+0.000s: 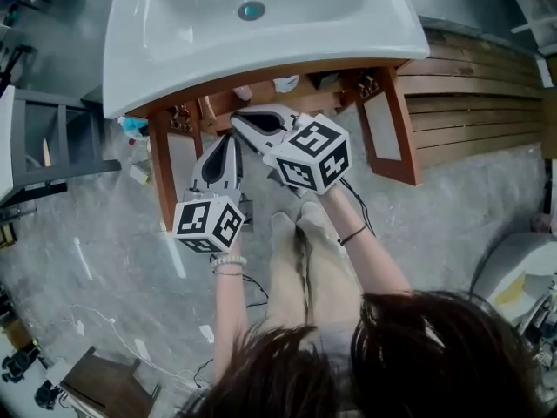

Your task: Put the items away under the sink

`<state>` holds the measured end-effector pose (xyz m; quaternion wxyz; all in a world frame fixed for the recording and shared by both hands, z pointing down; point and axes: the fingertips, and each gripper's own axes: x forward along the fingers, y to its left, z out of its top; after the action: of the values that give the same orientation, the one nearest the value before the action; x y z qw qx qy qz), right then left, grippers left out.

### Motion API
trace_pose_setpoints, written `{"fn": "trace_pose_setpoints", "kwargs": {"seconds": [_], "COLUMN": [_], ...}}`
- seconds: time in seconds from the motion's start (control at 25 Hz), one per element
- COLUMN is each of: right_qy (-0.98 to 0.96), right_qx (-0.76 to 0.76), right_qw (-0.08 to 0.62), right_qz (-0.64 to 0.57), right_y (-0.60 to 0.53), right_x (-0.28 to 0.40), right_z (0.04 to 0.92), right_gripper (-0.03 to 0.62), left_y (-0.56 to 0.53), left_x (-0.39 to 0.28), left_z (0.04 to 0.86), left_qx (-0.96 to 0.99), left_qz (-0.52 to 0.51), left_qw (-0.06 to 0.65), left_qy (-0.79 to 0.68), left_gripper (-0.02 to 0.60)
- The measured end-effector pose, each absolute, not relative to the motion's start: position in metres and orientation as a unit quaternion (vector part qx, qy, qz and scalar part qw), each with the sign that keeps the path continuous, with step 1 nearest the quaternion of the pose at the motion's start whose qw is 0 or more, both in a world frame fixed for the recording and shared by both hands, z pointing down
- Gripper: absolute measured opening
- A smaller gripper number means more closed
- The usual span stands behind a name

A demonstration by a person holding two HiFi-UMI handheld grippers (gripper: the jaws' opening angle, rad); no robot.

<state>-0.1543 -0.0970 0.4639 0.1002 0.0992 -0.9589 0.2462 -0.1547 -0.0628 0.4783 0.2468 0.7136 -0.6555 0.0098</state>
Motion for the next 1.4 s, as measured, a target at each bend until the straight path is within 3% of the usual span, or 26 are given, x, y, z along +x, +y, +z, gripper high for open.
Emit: {"fn": "trace_pose_setpoints", "kwargs": {"seconds": [1.0,1.4], "right_qy": [-0.962,-0.969], "right_qx": [0.126,0.124], "right_qw": [0.027,0.035], "right_qz": [0.242,0.212], "right_y": [-0.097,-0.103], "right_x": [-0.092,-0.080], "right_z": [0.310,0.291], "right_gripper": [0.017,0.017], "left_y": [-0.076,-0.082], "left_x": [-0.104,-0.103], "left_z": [0.323,0.289], "left_qx": [0.777,0.796], "left_qz": [-0.019,-0.015], "left_qw": [0.210,0.178], "left_qy": [-0.593,-0.578], "left_gripper": [0.002,0.002]}}
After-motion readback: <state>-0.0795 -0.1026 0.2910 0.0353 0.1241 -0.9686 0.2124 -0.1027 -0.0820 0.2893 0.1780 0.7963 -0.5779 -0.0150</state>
